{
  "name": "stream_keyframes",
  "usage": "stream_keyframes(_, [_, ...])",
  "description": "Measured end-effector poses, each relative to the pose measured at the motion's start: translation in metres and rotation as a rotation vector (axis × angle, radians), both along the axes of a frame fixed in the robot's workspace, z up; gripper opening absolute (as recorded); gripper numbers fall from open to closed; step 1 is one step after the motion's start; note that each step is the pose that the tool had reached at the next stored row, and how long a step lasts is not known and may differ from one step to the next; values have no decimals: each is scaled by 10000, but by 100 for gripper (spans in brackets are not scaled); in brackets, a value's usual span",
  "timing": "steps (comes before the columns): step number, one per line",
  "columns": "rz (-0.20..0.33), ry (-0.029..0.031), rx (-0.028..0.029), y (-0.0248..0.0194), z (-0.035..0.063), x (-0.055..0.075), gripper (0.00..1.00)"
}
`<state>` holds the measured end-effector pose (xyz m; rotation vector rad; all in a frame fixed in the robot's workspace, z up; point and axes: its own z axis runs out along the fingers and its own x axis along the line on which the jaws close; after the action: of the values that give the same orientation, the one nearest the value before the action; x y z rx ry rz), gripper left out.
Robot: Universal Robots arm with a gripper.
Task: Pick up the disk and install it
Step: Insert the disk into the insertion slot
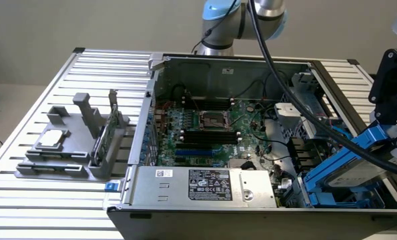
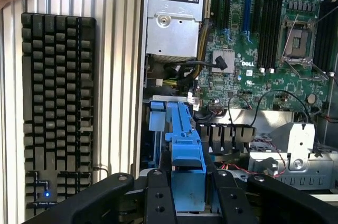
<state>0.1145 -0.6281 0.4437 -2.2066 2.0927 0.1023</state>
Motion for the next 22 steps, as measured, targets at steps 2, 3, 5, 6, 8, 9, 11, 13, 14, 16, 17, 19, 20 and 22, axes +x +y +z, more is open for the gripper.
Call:
stream_keyframes(2, [0, -16, -1, 5, -3, 0, 33])
stream_keyframes(3, [0, -25, 1, 9, -5, 0, 33])
stream_keyframes(5, [0, -50, 0, 23, -9, 0, 33])
stream_keyframes(6, [0, -61, 1, 30, -13, 0, 33])
stream_keyframes(8, [0, -85, 1, 45, -21, 0, 33])
stream_keyframes(9, [0, -94, 1, 52, -27, 0, 33])
stream_keyframes(11, [-1, -111, -1, 64, -36, -1, 33])
stream_keyframes(13, [-1, -126, -3, 73, -41, -1, 33])
stream_keyframes(14, [-2, -135, -4, 76, -43, -2, 33])
stream_keyframes(16, [-2, -164, -2, 80, -47, -2, 33])
stream_keyframes(17, [-2, -184, -2, 80, -48, -2, 33])
stream_keyframes(19, [-1, -243, -2, 81, -50, -1, 33])
stream_keyframes(20, [-2, -277, -2, 81, -50, -2, 33])
stream_keyframes(22, [-1, -347, -1, 81, -54, -2, 33])
